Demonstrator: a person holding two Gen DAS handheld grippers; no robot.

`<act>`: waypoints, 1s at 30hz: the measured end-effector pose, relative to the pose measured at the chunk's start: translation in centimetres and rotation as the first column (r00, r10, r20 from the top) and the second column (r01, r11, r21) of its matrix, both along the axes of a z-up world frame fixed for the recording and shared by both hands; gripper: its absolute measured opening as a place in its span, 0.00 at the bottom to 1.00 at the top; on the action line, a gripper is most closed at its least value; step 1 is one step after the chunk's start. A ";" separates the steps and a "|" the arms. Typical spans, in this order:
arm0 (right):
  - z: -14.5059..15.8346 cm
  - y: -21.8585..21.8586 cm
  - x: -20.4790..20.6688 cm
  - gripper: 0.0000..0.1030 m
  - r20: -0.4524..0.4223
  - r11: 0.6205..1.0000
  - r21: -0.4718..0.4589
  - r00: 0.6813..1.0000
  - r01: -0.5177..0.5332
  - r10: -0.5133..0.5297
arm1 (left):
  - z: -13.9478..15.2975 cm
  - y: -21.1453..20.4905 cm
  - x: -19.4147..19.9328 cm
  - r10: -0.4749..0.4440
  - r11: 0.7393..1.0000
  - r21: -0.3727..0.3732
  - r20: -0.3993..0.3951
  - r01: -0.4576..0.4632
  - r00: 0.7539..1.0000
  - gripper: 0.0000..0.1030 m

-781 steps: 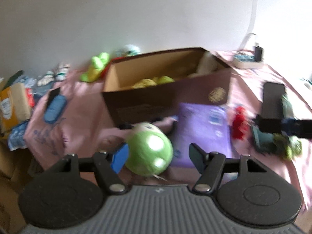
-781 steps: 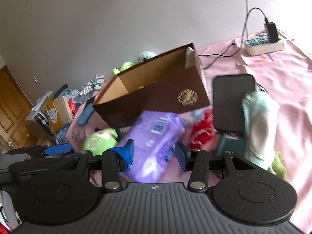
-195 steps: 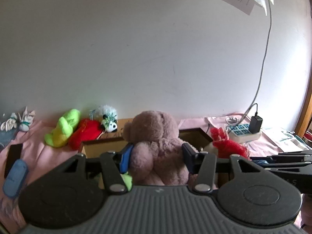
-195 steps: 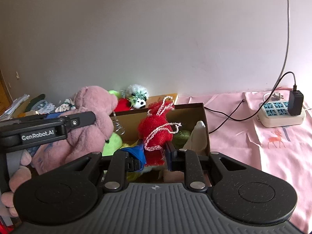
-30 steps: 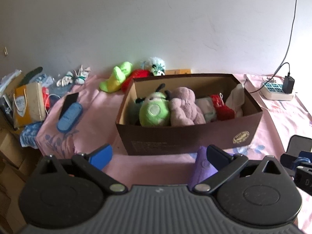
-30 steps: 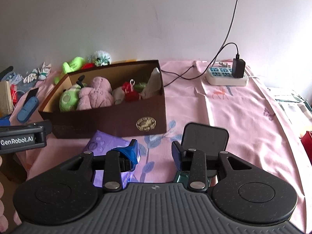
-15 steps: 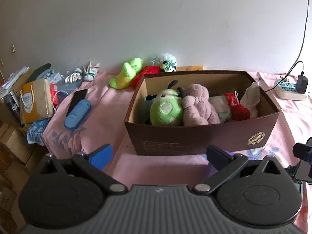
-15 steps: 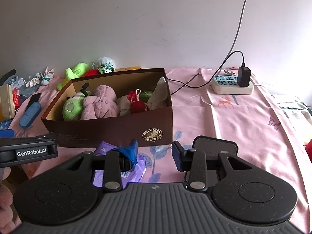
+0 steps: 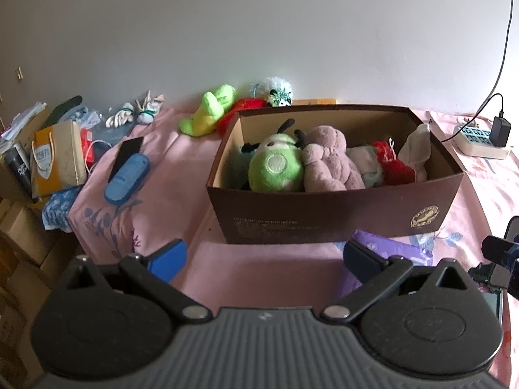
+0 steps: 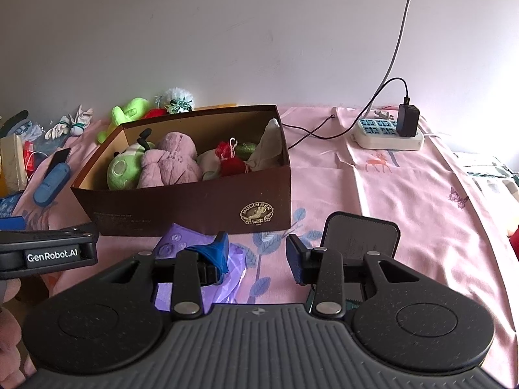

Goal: Organize soft objects

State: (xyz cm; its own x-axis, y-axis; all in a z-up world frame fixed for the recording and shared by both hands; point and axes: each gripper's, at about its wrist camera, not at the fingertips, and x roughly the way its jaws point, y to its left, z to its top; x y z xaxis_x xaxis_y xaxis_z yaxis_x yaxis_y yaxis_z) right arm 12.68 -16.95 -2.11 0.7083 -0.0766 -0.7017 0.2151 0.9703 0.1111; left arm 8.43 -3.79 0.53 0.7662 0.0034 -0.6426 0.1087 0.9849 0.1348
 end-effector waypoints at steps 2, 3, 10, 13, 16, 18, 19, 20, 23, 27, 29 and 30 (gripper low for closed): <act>0.0 0.1 -0.3 0.22 -0.004 1.000 0.004 1.000 -0.004 0.004 | 0.0 0.0 -0.4 -0.004 1.000 0.001 0.002 0.004 1.000 1.00; 0.0 0.1 -0.4 0.22 -0.006 1.000 0.006 1.000 -0.008 0.008 | 0.1 0.1 -0.6 -0.008 1.000 0.001 0.004 0.008 1.000 1.00; 0.2 0.0 -1.5 0.22 -0.011 1.000 0.026 1.000 -0.016 0.016 | 0.6 -0.2 -2.3 -0.009 1.000 0.026 0.026 0.008 1.000 1.00; 0.5 -0.2 -1.7 0.22 -0.003 0.999 0.031 1.000 -0.008 0.008 | 0.9 -0.1 -2.6 -0.005 1.000 0.030 0.030 0.004 1.000 1.00; 0.6 -0.2 -1.8 0.22 -0.001 1.000 0.031 1.000 -0.005 0.005 | 1.3 -0.1 -2.9 -0.005 1.000 0.028 0.045 0.004 0.999 1.00; 0.6 -0.2 -1.8 0.22 -0.003 0.999 0.032 1.000 -0.003 0.003 | 1.5 -0.1 -3.0 -0.004 1.000 0.028 0.054 0.003 0.999 1.00; 0.6 -0.2 -1.8 0.23 -0.005 0.999 0.033 1.000 -0.002 0.002 | 1.6 -0.1 -3.0 -0.005 1.000 0.027 0.056 0.004 0.998 1.00; 0.6 -0.2 -1.7 0.23 -0.009 0.999 0.034 1.000 0.001 0.000 | 1.6 -0.1 -3.0 -0.005 1.000 0.026 0.056 0.003 0.998 1.00; 0.4 -0.3 -1.7 0.23 -0.016 1.000 0.027 1.000 0.004 -0.003 | 1.5 -0.1 -2.8 -0.003 1.000 0.027 0.053 0.001 0.999 1.00; 0.5 -0.5 -1.6 0.23 -0.018 0.999 0.022 1.000 0.025 -0.025 | 1.3 -0.1 -2.2 0.003 1.000 0.016 0.037 -0.003 0.999 1.00; 0.6 -0.7 -1.4 0.23 -0.022 0.999 0.020 0.999 0.038 -0.038 | 1.3 -0.1 -2.1 -0.005 1.000 0.017 0.039 0.005 0.999 1.00; 0.6 -0.7 -1.4 0.23 -0.024 0.999 0.018 0.999 0.042 -0.041 | 1.4 -0.1 -2.1 -0.008 1.000 0.017 0.041 0.007 0.999 1.00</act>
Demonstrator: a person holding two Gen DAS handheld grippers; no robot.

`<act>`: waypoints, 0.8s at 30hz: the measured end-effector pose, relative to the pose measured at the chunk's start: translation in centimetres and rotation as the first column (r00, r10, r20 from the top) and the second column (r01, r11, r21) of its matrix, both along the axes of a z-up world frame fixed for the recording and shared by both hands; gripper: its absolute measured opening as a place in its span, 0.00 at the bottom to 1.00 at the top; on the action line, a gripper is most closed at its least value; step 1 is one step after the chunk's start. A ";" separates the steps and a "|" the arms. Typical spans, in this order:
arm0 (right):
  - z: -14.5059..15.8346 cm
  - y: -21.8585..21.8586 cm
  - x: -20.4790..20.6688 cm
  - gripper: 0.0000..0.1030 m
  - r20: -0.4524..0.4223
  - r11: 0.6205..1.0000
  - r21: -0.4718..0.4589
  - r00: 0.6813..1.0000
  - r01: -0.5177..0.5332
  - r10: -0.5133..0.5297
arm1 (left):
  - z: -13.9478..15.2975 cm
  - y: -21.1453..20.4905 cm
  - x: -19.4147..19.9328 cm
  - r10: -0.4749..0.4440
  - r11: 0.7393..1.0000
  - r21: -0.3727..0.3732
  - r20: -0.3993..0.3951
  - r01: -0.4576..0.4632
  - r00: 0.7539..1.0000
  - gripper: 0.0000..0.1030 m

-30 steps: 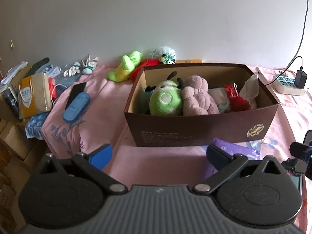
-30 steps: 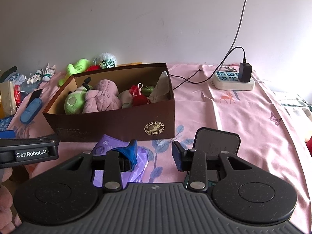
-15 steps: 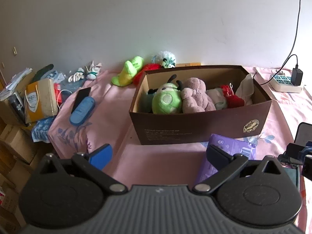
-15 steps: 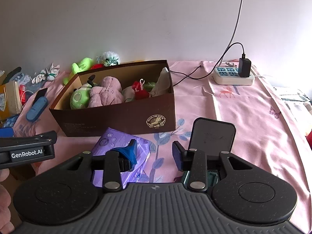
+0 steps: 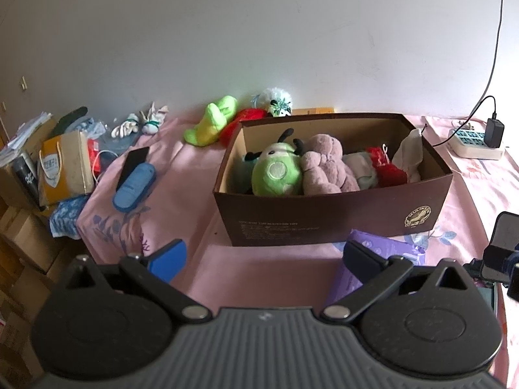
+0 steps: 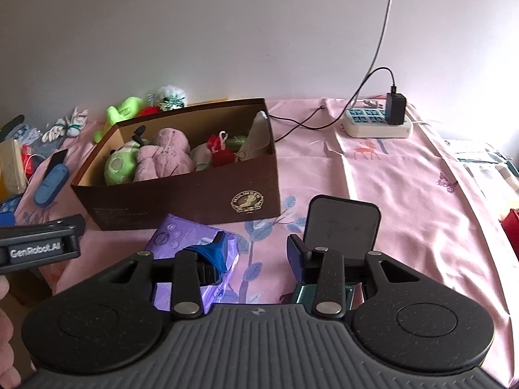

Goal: Organize soft objects

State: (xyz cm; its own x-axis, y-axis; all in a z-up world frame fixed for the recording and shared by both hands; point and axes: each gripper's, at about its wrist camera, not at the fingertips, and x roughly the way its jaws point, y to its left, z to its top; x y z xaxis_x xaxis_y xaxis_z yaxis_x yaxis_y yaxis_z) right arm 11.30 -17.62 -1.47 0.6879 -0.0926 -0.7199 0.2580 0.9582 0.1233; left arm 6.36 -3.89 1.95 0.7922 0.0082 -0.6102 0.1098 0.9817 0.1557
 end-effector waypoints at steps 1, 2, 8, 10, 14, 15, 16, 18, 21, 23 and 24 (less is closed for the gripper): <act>0.0 0.0 0.0 0.23 0.000 1.000 -0.001 1.000 0.001 -0.001 | 0.1 0.1 0.1 0.000 1.000 -0.004 0.002 0.000 1.000 1.00; 0.1 0.0 0.0 0.23 0.002 1.000 -0.003 1.000 0.000 0.000 | 0.2 0.2 0.1 0.000 1.000 -0.011 0.004 0.000 1.000 1.00; 0.1 0.0 0.9 0.24 -0.006 1.000 -0.012 1.000 -0.003 0.003 | 1.1 0.5 0.5 -0.002 1.000 -0.026 0.023 0.003 1.000 1.00; 0.1 -0.2 1.5 0.24 -0.006 1.000 -0.002 1.000 -0.005 0.005 | 1.5 0.5 0.7 -0.004 1.000 -0.024 0.035 0.004 0.999 1.00; 0.3 -0.4 3.0 0.24 0.000 1.000 0.002 1.000 -0.021 0.021 | 2.2 0.2 1.7 -0.007 1.000 -0.011 0.051 0.007 0.999 1.00; 0.3 -0.5 3.5 0.24 0.002 1.000 0.001 1.000 -0.022 0.022 | 2.3 0.1 2.0 -0.008 1.000 -0.007 0.056 0.008 0.998 1.00; 0.3 -0.5 3.9 0.24 0.004 1.000 0.000 1.000 -0.025 0.025 | 2.4 -0.1 2.4 -0.010 1.000 -0.004 0.060 0.010 0.998 1.00; 0.3 -0.7 5.1 0.24 0.002 0.999 -0.008 0.999 -0.032 0.032 | 2.4 -0.3 3.1 -0.015 1.000 -0.003 0.066 0.015 0.998 1.00; 0.1 -0.9 6.8 0.24 -0.003 0.999 -0.010 0.999 -0.040 0.040 | 2.0 -0.9 5.0 -0.019 1.000 0.004 0.063 0.019 0.998 1.00; -0.1 -1.2 8.1 0.24 -0.014 0.999 0.003 0.999 -0.042 0.042 | 1.8 -1.4 6.1 -0.026 1.000 0.012 0.057 0.026 0.998 1.00; -0.3 -1.4 8.7 0.24 -0.018 0.999 0.011 0.999 -0.045 0.045 | 1.7 -1.6 6.7 -0.029 1.000 0.014 0.053 0.028 0.998 1.00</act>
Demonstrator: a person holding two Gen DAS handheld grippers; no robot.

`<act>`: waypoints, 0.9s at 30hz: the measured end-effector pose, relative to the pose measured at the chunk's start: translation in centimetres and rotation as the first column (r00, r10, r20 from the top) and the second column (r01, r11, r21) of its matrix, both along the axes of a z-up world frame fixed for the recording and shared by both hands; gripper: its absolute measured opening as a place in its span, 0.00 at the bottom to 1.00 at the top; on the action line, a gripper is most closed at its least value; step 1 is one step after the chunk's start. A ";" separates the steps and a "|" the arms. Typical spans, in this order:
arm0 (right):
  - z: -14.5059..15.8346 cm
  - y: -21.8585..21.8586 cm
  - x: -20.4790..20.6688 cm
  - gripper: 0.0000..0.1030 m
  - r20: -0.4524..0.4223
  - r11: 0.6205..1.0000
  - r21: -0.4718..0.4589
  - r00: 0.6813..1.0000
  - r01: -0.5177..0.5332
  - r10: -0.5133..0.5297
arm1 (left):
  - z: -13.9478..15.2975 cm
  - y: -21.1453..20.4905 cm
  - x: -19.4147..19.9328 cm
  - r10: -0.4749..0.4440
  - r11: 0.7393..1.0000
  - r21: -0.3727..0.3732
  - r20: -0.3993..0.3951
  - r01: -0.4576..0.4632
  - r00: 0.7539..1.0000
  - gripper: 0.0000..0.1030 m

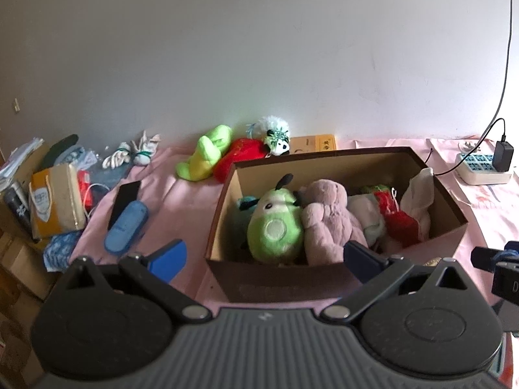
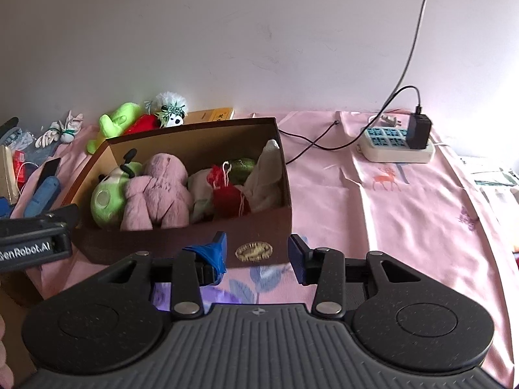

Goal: Organize soft objects

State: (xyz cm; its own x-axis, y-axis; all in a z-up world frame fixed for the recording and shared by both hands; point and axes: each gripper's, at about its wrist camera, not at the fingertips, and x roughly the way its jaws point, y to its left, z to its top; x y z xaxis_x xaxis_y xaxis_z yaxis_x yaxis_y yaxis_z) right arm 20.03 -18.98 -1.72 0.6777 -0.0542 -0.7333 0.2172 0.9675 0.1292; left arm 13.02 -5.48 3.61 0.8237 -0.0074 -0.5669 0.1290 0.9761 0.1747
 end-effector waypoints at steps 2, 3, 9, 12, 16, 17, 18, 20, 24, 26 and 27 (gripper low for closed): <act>-0.2 -0.1 1.3 0.24 -0.015 1.000 0.005 1.000 -0.007 0.007 | -0.1 -0.2 1.2 -0.006 1.000 -0.007 -0.012 0.006 1.000 1.00; -0.3 0.0 2.0 0.24 -0.024 1.000 0.004 1.000 -0.011 0.012 | -0.1 -0.3 1.7 -0.013 1.000 -0.013 -0.018 0.012 1.000 1.00; -0.9 -0.3 4.6 0.25 -0.088 1.000 0.007 0.996 -0.014 0.014 | 0.0 -0.4 4.8 -0.029 0.998 -0.055 -0.071 0.025 0.997 1.00; -0.9 -0.7 5.2 0.25 -0.124 1.000 0.010 0.992 -0.002 0.003 | -0.3 -0.6 5.8 -0.032 0.998 -0.057 -0.106 0.026 0.994 1.00; 0.0 -0.9 5.4 0.25 -0.136 1.000 0.005 0.991 0.008 -0.007 | -0.3 0.1 6.5 -0.037 0.994 -0.105 -0.168 0.019 0.985 1.00; 0.2 -0.9 5.4 0.25 -0.138 1.000 0.004 0.990 0.010 -0.009 | -0.3 0.3 6.5 -0.041 0.993 -0.121 -0.182 0.019 0.982 1.00; 0.4 -0.9 5.4 0.25 -0.139 1.000 0.002 0.990 0.012 -0.012 | -0.2 0.5 6.5 -0.042 0.992 -0.125 -0.192 0.018 0.980 1.00; 0.7 -0.9 5.5 0.25 -0.144 1.000 -0.005 0.990 0.011 -0.011 | -0.1 0.7 6.4 -0.036 0.992 -0.125 -0.197 0.011 0.980 1.00; 1.5 -0.6 5.4 0.25 -0.134 1.000 -0.001 0.991 -0.019 0.019 | 0.0 0.8 6.4 -0.041 0.992 -0.128 -0.226 0.012 0.973 1.00; 2.0 -0.6 5.3 0.25 -0.120 1.000 0.001 0.992 -0.026 0.026 | 0.2 0.7 6.5 -0.033 0.994 -0.109 -0.224 0.009 0.974 1.00; 2.1 -0.8 5.3 0.25 -0.118 1.000 0.004 0.993 -0.026 0.026 | 0.3 0.6 6.6 -0.031 0.995 -0.099 -0.223 0.009 0.974 1.00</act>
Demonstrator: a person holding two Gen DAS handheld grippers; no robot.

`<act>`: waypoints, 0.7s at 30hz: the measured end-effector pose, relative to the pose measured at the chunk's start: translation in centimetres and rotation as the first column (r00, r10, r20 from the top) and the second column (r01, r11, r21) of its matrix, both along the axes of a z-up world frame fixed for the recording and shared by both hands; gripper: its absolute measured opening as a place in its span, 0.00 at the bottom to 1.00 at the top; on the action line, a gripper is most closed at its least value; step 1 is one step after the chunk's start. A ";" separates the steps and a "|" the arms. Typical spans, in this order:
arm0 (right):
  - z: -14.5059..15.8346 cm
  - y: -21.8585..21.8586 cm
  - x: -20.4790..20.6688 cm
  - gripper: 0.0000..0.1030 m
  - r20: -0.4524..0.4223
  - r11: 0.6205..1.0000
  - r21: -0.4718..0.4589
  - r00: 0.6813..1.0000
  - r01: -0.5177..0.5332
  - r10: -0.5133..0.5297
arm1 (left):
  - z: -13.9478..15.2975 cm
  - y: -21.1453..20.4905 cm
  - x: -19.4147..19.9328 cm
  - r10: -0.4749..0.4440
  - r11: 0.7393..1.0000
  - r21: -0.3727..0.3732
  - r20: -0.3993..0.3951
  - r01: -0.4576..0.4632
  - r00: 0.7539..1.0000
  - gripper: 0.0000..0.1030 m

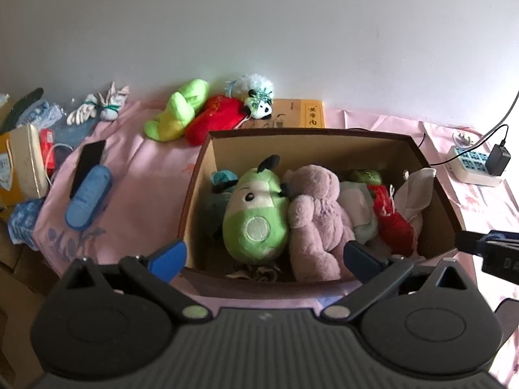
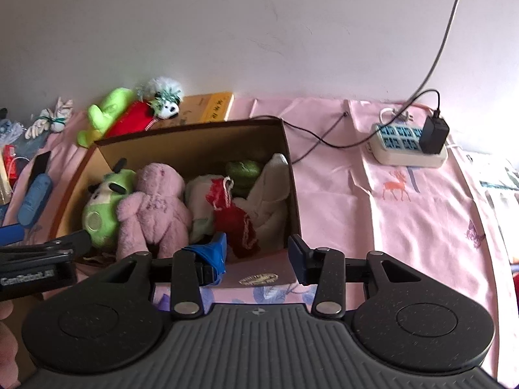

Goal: Organize soft objects

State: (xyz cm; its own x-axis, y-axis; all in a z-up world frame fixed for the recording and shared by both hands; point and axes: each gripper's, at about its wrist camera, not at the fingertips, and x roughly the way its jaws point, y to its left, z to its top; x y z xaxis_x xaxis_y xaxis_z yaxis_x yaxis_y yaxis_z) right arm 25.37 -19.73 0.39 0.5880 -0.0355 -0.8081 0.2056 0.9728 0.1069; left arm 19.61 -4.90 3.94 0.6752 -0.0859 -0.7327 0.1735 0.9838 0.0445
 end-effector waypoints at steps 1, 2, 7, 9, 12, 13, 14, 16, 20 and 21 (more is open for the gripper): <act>0.1 -0.1 0.0 0.25 0.002 1.000 0.005 1.000 0.002 -0.002 | 0.2 0.0 0.1 0.000 1.000 0.008 0.001 0.000 1.000 1.00; 0.2 -0.3 0.1 0.25 0.006 1.000 0.013 1.000 0.006 -0.006 | 0.3 -0.1 0.2 -0.001 1.000 0.018 0.005 0.001 1.000 1.00; 1.0 -1.4 0.2 0.25 0.039 0.998 0.049 0.999 0.031 -0.033 | 1.4 -0.3 0.7 -0.005 0.996 0.092 0.037 0.002 0.999 1.00; 1.5 -1.6 0.4 0.25 0.061 0.998 0.051 0.997 0.044 -0.047 | 2.2 -0.2 1.1 -0.010 0.993 0.117 0.057 0.003 0.998 1.00; 1.7 -1.4 0.5 0.25 0.082 0.997 0.061 0.996 0.041 -0.046 | 3.7 0.2 1.7 -0.001 0.992 0.128 0.094 -0.011 0.996 1.00; 1.5 -1.2 0.5 0.25 0.082 0.997 0.064 0.996 0.038 -0.043 | 3.9 0.4 1.9 -0.003 0.992 0.126 0.097 -0.009 0.995 1.00; 1.3 -1.1 0.5 0.25 0.078 0.997 0.067 0.996 0.032 -0.038 | 3.9 0.5 2.0 -0.006 0.992 0.128 0.098 -0.007 0.995 1.00; 0.8 -0.8 0.4 0.25 0.075 0.997 0.074 0.997 0.021 -0.026 | 3.4 0.5 2.1 -0.010 0.992 0.130 0.093 -0.002 0.996 1.00; -0.3 -0.5 0.1 0.25 0.060 0.996 0.085 0.998 0.028 -0.033 | 1.9 0.0 2.3 -0.034 0.994 0.108 0.055 0.028 0.998 1.00; -0.5 -0.5 0.0 0.25 0.056 0.996 0.088 0.998 0.031 -0.036 | 1.6 -0.2 2.1 -0.039 0.993 0.110 0.054 0.032 0.998 1.00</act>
State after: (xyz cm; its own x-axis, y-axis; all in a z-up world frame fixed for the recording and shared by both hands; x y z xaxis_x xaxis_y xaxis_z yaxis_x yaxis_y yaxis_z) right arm 25.35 -20.24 -0.06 0.6330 0.0130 -0.7740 0.2293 0.9518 0.2035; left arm 21.75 -5.14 5.50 0.7136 -0.0323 -0.6999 0.2023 0.9659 0.1617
